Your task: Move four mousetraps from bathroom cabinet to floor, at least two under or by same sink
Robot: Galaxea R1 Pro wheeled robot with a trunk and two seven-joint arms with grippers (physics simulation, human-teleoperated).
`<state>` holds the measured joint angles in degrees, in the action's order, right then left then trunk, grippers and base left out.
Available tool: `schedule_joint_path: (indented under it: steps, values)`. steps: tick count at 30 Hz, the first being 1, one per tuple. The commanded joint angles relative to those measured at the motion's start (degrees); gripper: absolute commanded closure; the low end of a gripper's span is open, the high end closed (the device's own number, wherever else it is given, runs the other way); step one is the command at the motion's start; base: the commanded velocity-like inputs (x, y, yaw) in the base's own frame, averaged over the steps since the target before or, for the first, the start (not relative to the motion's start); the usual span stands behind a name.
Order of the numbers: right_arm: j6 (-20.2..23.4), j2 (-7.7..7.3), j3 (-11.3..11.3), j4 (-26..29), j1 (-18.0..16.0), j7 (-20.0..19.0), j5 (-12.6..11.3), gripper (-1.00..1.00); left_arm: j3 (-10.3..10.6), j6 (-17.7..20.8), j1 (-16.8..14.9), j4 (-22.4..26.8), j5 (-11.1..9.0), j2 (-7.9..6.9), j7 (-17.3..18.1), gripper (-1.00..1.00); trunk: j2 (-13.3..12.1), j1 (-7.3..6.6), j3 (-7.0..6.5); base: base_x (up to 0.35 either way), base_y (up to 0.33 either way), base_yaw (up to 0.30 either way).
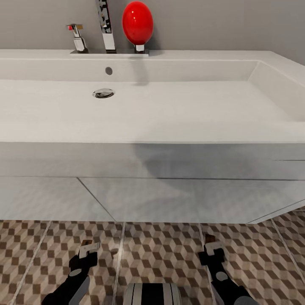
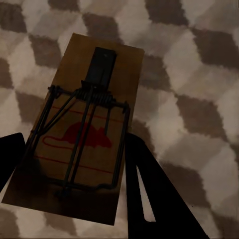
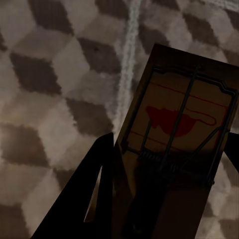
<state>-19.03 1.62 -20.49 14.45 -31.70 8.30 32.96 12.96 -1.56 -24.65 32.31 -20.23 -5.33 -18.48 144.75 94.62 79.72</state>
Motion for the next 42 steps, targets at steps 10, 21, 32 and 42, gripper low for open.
schedule_joint_path:
  steps: [10, 21, 32, 42]
  values:
    - [0.8, 0.15, -0.4, 0.0, -0.6, 0.0, 0.5, 1.00, 0.5, 3.1, -1.7, 0.3, -0.6, 0.39, -0.3, 1.00, 0.0, -0.01, 0.04, 0.000, 0.000, 0.000]
    - [0.8, 0.14, -0.4, -0.1, -0.6, -0.2, 0.6, 1.00, 0.5, 3.2, -1.9, 0.8, -0.6, 0.15, -0.3, 1.00, 0.0, -0.01, 0.04, 0.000, 0.000, 0.000]
    - [0.8, 0.14, -0.3, -0.1, -0.7, -0.2, 0.7, 1.00, 0.5, 3.1, -2.3, 3.5, -0.5, -0.01, -0.4, 1.00, 0.0, -0.01, 0.04, 0.000, 0.000, 0.000]
    - [0.5, 0.14, -0.3, -0.3, -0.6, -0.2, 0.7, 1.00, 0.5, -1.4, -2.4, 3.1, 1.0, 0.53, -0.3, 1.00, 0.0, -0.01, 0.04, 0.000, 0.000, 0.000]
